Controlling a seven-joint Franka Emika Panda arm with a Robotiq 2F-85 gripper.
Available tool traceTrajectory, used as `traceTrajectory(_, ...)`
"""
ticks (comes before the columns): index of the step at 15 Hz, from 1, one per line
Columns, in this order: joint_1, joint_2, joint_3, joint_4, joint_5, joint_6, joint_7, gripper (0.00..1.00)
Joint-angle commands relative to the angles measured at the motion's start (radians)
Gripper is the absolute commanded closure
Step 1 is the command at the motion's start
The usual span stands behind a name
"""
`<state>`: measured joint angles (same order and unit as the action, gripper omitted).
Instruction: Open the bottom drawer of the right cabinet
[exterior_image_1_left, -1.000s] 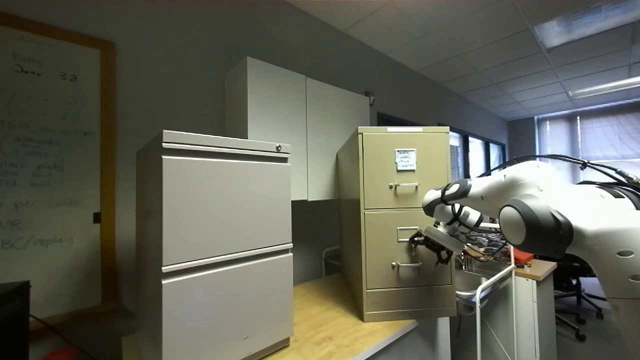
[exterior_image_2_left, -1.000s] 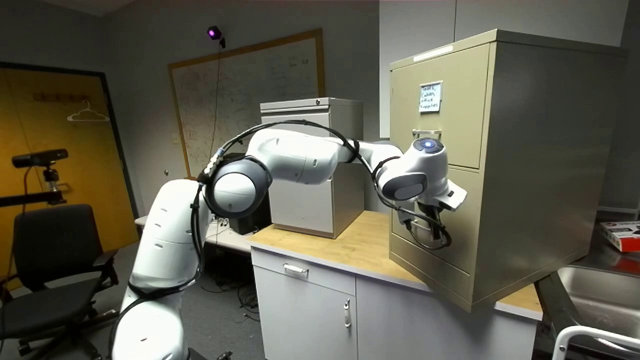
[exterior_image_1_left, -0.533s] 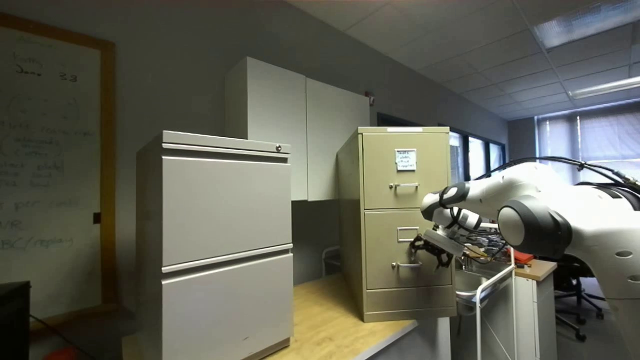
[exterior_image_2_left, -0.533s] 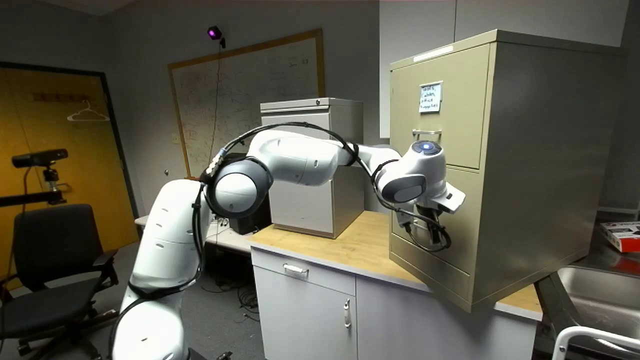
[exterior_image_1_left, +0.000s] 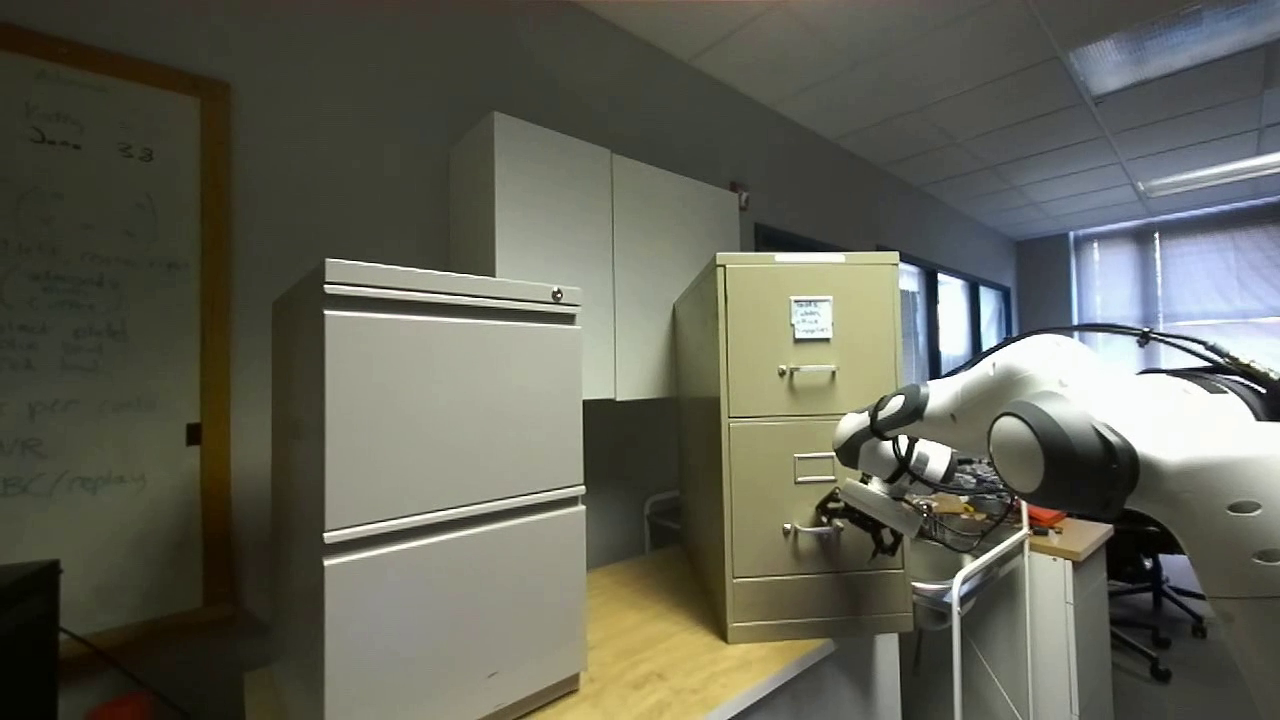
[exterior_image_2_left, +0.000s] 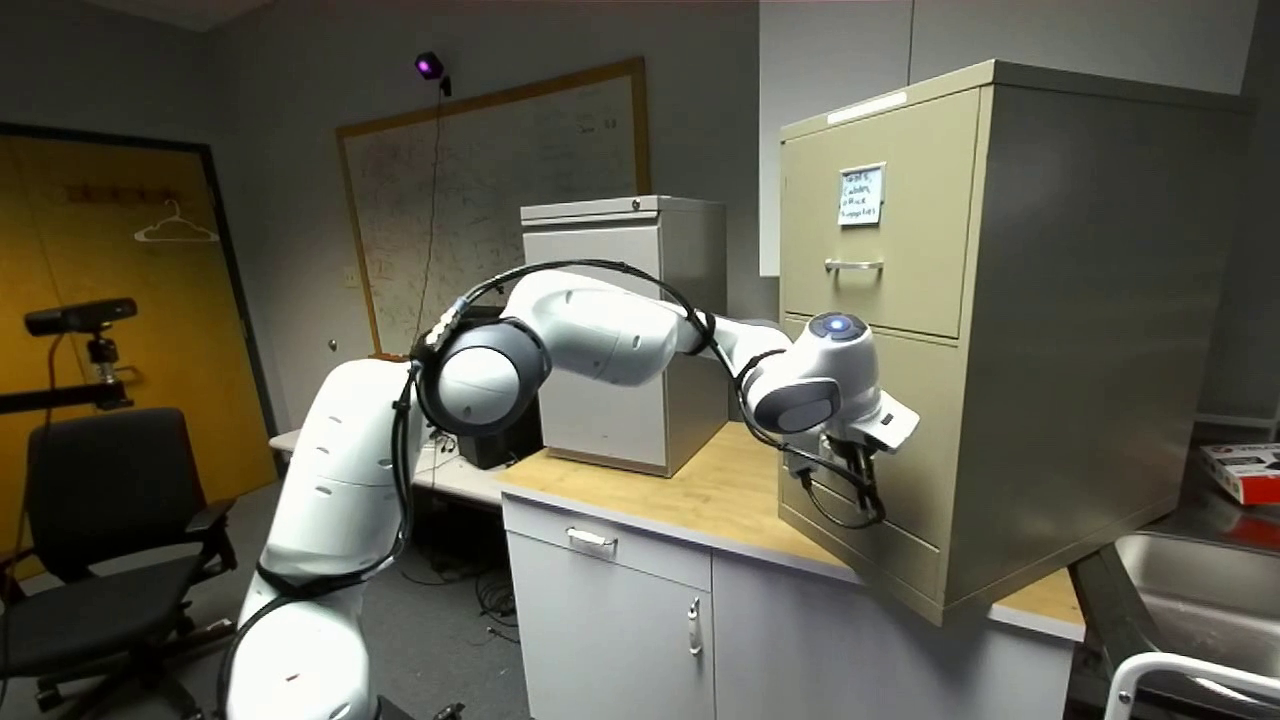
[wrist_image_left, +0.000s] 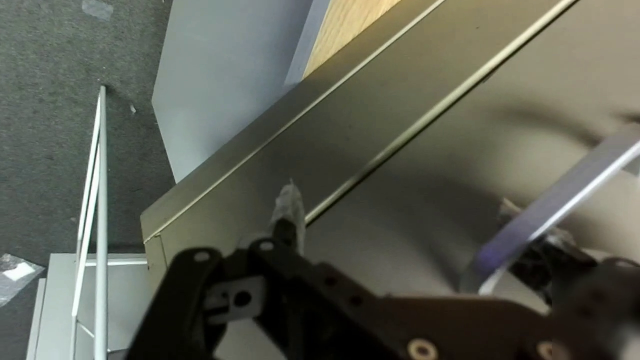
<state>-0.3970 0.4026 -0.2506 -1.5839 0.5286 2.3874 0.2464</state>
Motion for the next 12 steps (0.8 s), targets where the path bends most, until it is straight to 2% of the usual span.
traceTrajectory(1,0.028,0.028,-0.016,-0.034,-0.086,0.018,0.077,0.25)
traceTrajectory(2,0.034,0.023,-0.025,-0.034,-0.119,0.01,0.091,0.27)
traceTrajectory(4,0.035,0.004,-0.029,-0.032,-0.161,-0.026,0.095,0.36)
traceTrajectory(8,0.032,-0.014,-0.018,-0.001,-0.183,-0.067,0.09,0.68)
traceTrajectory(12,0.014,0.001,0.009,0.059,-0.129,-0.067,0.061,0.97)
